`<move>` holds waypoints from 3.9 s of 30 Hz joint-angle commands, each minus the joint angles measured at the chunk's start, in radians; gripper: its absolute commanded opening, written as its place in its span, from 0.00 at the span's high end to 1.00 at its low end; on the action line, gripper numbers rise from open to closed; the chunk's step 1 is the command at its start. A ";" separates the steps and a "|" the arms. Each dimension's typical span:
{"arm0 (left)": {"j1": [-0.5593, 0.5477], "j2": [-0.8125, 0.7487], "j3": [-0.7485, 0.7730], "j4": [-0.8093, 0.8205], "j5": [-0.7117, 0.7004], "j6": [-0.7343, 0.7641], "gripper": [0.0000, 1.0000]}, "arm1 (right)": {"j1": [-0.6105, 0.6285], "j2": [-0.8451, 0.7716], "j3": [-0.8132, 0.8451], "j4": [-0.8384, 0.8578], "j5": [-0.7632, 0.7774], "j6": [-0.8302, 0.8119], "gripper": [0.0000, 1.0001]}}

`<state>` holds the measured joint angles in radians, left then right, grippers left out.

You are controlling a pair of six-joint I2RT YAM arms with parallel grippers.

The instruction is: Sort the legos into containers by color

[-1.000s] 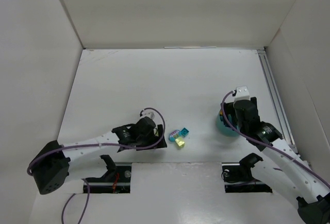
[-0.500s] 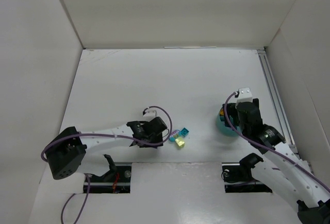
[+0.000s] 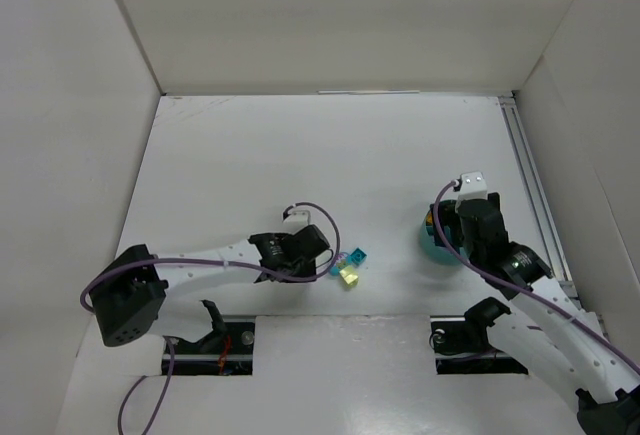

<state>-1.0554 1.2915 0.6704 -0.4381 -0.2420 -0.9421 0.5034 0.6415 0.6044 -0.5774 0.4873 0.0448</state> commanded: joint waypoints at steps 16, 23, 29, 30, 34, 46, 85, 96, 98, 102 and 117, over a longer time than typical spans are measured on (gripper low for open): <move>-0.074 0.061 0.331 0.562 0.076 0.594 0.82 | -0.005 -0.107 0.291 -0.177 0.241 -0.005 0.01; -0.074 0.366 0.633 0.615 0.211 0.758 0.82 | -0.005 -0.236 0.393 -0.302 0.396 0.046 0.01; -0.104 0.546 0.859 0.598 0.302 0.784 0.82 | -0.005 -0.296 0.417 -0.323 0.419 0.046 0.01; -0.115 0.563 0.882 0.598 0.311 0.784 0.82 | -0.005 -0.296 0.417 -0.323 0.419 0.046 0.01; -0.135 0.660 1.021 0.543 0.337 0.793 0.80 | -0.005 -0.275 0.417 -0.323 0.419 0.046 0.01; -0.169 0.805 1.172 0.457 0.303 0.743 0.74 | -0.005 -0.275 0.408 -0.323 0.410 0.046 0.01; -0.245 0.925 1.262 0.368 0.124 0.591 0.71 | -0.005 -0.304 0.390 -0.323 0.410 0.046 0.01; -0.293 0.936 1.273 0.354 0.035 0.658 0.68 | -0.005 -0.304 0.390 -0.312 0.410 0.036 0.01; -0.302 0.936 1.273 0.345 0.026 0.667 0.68 | -0.005 -0.304 0.390 -0.312 0.401 0.036 0.01; -0.302 0.890 1.229 0.386 0.026 0.677 0.68 | -0.005 -0.304 0.390 -0.312 0.401 0.036 0.01; -0.302 0.877 1.207 0.400 -0.037 0.697 0.54 | -0.005 -0.341 0.380 -0.294 0.392 0.027 0.01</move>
<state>-1.3437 2.2143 1.8908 -0.0360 -0.2512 -0.2676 0.5034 0.3172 0.9825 -0.9123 0.9009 0.0818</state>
